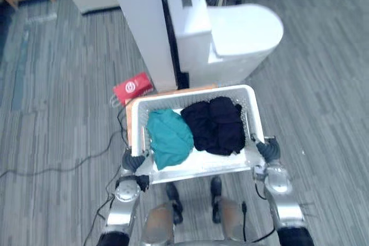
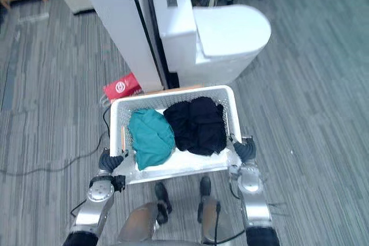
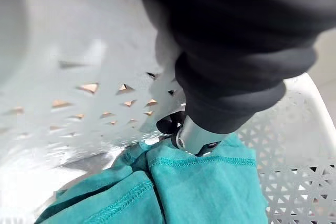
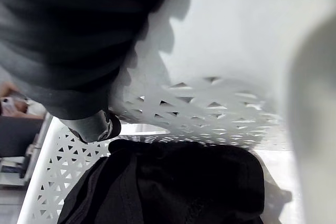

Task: Pick up the laundry basket with both hands and put the clothes into the washing machine.

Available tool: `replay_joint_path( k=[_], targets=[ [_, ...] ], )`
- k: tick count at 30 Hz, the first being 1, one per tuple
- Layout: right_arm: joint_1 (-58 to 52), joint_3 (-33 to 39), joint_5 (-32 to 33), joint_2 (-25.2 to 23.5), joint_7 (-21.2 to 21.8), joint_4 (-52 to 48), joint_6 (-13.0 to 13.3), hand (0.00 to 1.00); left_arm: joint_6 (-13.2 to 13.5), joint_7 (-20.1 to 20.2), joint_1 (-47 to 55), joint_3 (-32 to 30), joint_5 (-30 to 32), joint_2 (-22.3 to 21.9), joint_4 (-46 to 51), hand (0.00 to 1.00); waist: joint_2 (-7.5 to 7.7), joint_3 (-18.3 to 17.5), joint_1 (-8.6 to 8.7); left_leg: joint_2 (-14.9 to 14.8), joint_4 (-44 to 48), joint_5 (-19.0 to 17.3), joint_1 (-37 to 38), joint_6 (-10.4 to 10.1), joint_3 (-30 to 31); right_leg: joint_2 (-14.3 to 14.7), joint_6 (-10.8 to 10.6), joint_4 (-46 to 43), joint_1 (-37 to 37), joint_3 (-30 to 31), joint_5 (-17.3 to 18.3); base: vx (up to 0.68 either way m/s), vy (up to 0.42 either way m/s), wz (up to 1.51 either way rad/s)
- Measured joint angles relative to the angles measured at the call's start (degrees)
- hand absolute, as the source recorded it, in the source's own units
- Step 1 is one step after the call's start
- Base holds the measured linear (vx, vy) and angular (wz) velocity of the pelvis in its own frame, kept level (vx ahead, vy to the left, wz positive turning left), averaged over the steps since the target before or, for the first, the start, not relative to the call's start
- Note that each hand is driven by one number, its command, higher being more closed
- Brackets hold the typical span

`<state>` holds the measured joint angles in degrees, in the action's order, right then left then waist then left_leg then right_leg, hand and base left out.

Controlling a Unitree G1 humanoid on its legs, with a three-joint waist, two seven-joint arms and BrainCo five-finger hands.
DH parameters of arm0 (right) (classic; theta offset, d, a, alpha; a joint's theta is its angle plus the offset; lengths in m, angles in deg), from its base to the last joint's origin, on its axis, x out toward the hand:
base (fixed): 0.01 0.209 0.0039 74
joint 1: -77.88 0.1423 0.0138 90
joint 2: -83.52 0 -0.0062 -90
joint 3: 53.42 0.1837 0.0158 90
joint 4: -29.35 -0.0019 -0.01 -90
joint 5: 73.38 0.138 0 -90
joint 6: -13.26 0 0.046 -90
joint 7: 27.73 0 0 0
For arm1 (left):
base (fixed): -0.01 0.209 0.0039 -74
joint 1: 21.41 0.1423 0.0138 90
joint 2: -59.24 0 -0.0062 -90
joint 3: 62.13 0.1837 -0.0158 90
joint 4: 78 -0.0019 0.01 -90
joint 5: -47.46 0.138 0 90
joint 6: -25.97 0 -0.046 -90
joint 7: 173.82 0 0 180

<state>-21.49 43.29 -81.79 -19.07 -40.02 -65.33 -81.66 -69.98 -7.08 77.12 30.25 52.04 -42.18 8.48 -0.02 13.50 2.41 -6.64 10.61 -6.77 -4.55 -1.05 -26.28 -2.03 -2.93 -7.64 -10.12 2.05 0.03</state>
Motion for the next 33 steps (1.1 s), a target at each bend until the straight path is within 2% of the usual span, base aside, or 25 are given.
replay_joint_path(
  k=[3,4,5,6,7,9,10,11,12,13,14,15,16,17,18,20,22,23,25,26,27,30,31,32,33],
  targets=[
    [-1.0,0.0,-0.8,-0.2,0.1,-1.4,0.1,1.0,0.0,0.5,0.1,0.0,0.0,0.1,1.0,1.0,0.35,-0.6,0.62,-2.2,2.5,-2.7,1.6,-0.2,-7.9,0.9,-0.4,2.3,-0.8,3.9,-0.9,-0.07,0.039,-1.27],
    [-1.1,0.0,-0.8,-0.3,0.1,-1.2,0.1,1.0,0.0,0.6,0.1,0.0,0.0,0.2,1.2,1.0,0.47,-0.6,0.87,-2.5,2.2,-2.7,2.3,-0.2,-10.8,-0.3,2.0,2.5,-1.4,-0.8,0.2,-0.06,0.037,-1.39],
    [-1.0,-0.2,-0.9,-0.4,0.1,-1.1,0.1,1.0,0.0,0.6,0.3,-0.1,0.0,0.5,1.2,1.0,0.63,-0.7,1.28,-3.7,1.9,-2.9,2.9,0.0,-14.5,-3.2,4.5,1.3,-2.5,-10.9,0.6,-0.05,0.051,-1.36],
    [-0.8,-0.2,-1.0,-0.6,0.1,-0.8,0.1,1.0,-0.1,0.6,0.3,-0.1,0.0,0.8,1.2,1.0,1.02,-0.9,1.34,-4.1,1.9,-3.0,3.4,0.1,-16.8,-5.1,5.3,-0.2,-3.4,-16.6,0.9,-0.02,0.041,-1.7],
    [0.5,-0.5,-1.2,-0.7,0.0,1.3,0.1,1.0,-0.1,0.5,0.3,-0.4,0.0,1.1,1.2,1.0,1.75,-1.3,1.57,-4.7,2.5,-3.6,4.8,-0.2,-21.3,-9.0,7.5,-4.0,-4.5,-27.1,2.3,0.02,0.0,-1.5],
    [3.4,-1.0,-1.1,-0.3,0.0,6.4,0.1,1.0,-0.5,0.2,0.6,-0.9,0.0,1.3,1.1,1.0,2.53,-1.8,1.29,-7.4,6.3,-6.2,8.3,-1.7,-29.4,-15.1,11.1,-11.8,-3.9,-41.4,4.7,0.07,-0.071,-2.07],
    [3.8,-1.0,-1.1,-0.3,0.0,7.0,0.1,1.0,-0.5,0.0,0.6,-0.9,0.0,1.3,1.1,1.0,2.75,-1.9,1.26,-8.2,8.0,-7.1,9.1,-2.4,-31.1,-15.7,10.7,-13.0,-3.8,-43.0,4.3,0.14,-0.169,-1.98],
    [3.9,-1.1,-1.1,-0.3,0.1,7.3,0.1,1.0,-0.5,-0.6,0.5,-0.9,0.0,1.2,1.1,1.0,2.79,-2.2,1.61,-10.0,11.7,-9.0,9.6,-3.5,-32.7,-15.0,6.5,-13.2,-4.3,-41.9,1.4,0.17,-0.209,-1.45],
    [3.8,-1.1,-1.1,0.5,0.1,7.4,0.0,1.0,-0.6,-0.7,-0.1,-0.8,0.0,0.6,0.6,1.0,1.35,-2.5,1.87,-14.7,17.5,-10.9,9.6,-3.8,-33.3,-11.6,5.7,-13.3,-5.4,-38.9,2.0,0.18,-0.225,-1.65],
    [3.8,-1.2,-1.1,1.0,0.2,7.6,-0.1,1.0,-0.6,-0.7,-0.1,-0.8,0.0,0.5,0.5,1.0,1.19,-2.6,1.76,-18.2,22.7,-10.9,9.7,-3.1,-32.6,-8.9,6.4,-13.4,-6.1,-36.3,2.9,0.23,-0.284,-1.94],
    [3.9,-2.0,-1.0,1.5,0.2,7.6,-0.2,1.0,-0.6,-0.7,0.3,-0.9,0.0,0.5,0.3,1.0,0.99,-2.6,1.6,-22.8,30.4,-10.6,9.0,4.6,-29.5,-4.8,7.2,-13.0,-6.1,-32.7,3.8,0.2,-0.245,-1.68],
    [3.8,-2.4,-0.9,1.4,0.2,7.6,-0.2,1.0,-0.7,-0.6,0.3,-1.1,0.0,0.6,0.1,1.0,1.03,-2.7,1.61,-24.7,33.5,-9.8,8.3,8.7,-27.4,-2.7,7.5,-12.3,-5.8,-30.8,3.8,0.2,-0.311,-1.6],
    [3.7,-3.5,-0.6,0.9,0.1,7.5,-0.4,1.0,-0.7,-0.5,0.8,-2.3,-0.4,0.8,-0.1,1.0,1.44,-2.8,2.16,-25.5,36.5,-9.1,5.5,11.7,-18.7,2.3,9.2,-9.0,-4.6,-25.6,2.2,0.13,-0.214,-1.85],
    [4.9,-4.7,-0.5,1.9,0.1,7.6,-0.4,1.0,-0.6,-0.6,1.1,-3.1,-0.8,0.0,-0.3,1.0,1.52,-2.9,-0.09,-19.0,37.4,-11.3,3.1,8.8,-5.5,6.0,10.2,-6.1,-3.6,-20.0,1.6,0.13,-0.183,-2.16],
    [5.8,-5.2,-0.5,2.6,0.2,7.7,-0.4,1.0,-0.5,-0.8,1.6,-3.6,-1.3,-0.7,-0.3,1.0,1.49,-2.9,-0.91,-14.9,37.6,-12.4,2.2,7.7,0.0,7.8,10.4,-4.5,-2.8,-16.3,1.1,0.19,-0.101,-2.63],
    [7.0,-6.9,-0.7,4.0,0.8,7.9,-0.7,1.0,-0.5,-1.1,4.0,-4.4,-2.6,-2.3,-0.4,1.0,1.32,-2.9,-1.96,-2.7,35.1,-15.4,-3.9,6.3,12.8,10.6,9.6,1.9,2.7,-10.0,0.5,0.22,-0.073,-1.98],
    [6.8,-6.9,-0.7,5.0,0.9,7.8,-0.7,1.0,-0.5,-1.7,4.5,-4.2,-2.8,-3.4,-0.3,1.0,0.51,-2.8,-3.16,2.1,30.5,-15.1,-8.8,4.2,17.9,11.8,9.6,3.6,5.6,-5.6,0.5,0.16,-0.047,-1.31],
    [7.0,-6.9,-0.7,5.2,0.8,7.8,-0.7,1.0,-0.5,-1.9,4.5,-4.1,-2.8,-3.6,-0.2,1.0,0.13,-2.8,-3.57,2.9,28.7,-14.3,-10.4,2.8,19.7,12.2,9.6,4.3,6.5,-4.4,0.5,0.17,-0.022,-1.39],
    [7.1,-7.2,-0.6,5.8,0.3,7.8,-0.7,1.0,-0.5,-1.9,4.5,-4.2,-2.8,-3.9,0.5,1.0,-0.71,-2.8,-4.13,4.6,18.8,-10.4,-14.8,-2.9,22.2,12.5,9.4,8.0,10.0,-1.8,0.3,0.26,0.004,-1.17],
    [7.0,-7.1,-0.6,6.2,-0.1,7.7,-0.7,1.0,-0.5,-1.9,4.6,-4.2,-2.7,-4.3,1.4,1.0,-1.28,-2.8,-4.6,4.2,13.9,-7.8,-16.4,-3.7,21.2,13.0,9.3,9.2,11.5,-0.2,0.3,0.35,0.035,-1.19],
    [6.8,-7.0,-0.6,6.6,-0.2,7.7,-0.8,1.0,-0.5,-1.9,5.0,-4.2,-2.7,-4.6,2.2,1.0,-1.99,-3.0,-5.17,3.2,11.8,-3.9,-17.0,-2.8,20.0,13.5,9.1,9.8,13.3,-0.1,0.1,0.32,0.052,-1.1],
    [5.2,-6.9,-0.6,5.6,-0.2,6.6,-0.7,1.0,-0.6,-1.8,5.9,-4.1,-2.7,-4.8,2.5,1.0,-2.08,-4.6,-6.32,2.7,13.3,0.2,-15.8,2.1,19.0,13.0,8.2,6.4,14.0,-0.1,3.7,0.47,0.116,-0.81],
    [4.1,-6.3,-0.6,4.7,-0.1,6.2,-0.7,1.0,-0.6,-1.6,5.8,-4.1,-2.6,-4.9,2.5,1.0,-1.1,-5.0,-6.1,3.0,12.9,0.4,-14.2,4.6,17.5,11.7,5.1,1.1,12.9,-0.2,7.9,0.5,0.09,-0.26],
    [3.3,-5.2,-0.7,4.1,0.0,6.3,-0.7,1.0,-0.7,-1.3,6.0,-3.5,-2.5,-5.0,2.5,1.0,-0.27,-5.3,-6.18,4.1,11.3,-0.9,-11.3,6.3,16.6,10.3,-2.1,-7.9,10.0,-0.5,12.2,0.52,0.092,-0.21],
    [3.2,-4.8,-0.7,3.7,0.1,6.4,-0.7,1.0,-0.8,-1.1,6.2,-2.9,-2.5,-5.0,2.5,1.0,-0.08,-5.3,-6.14,4.6,10.8,-1.4,-10.0,6.5,16.3,9.6,-6.6,-13.8,8.0,-1.1,13.8,0.53,0.089,-0.18]
  ],
)
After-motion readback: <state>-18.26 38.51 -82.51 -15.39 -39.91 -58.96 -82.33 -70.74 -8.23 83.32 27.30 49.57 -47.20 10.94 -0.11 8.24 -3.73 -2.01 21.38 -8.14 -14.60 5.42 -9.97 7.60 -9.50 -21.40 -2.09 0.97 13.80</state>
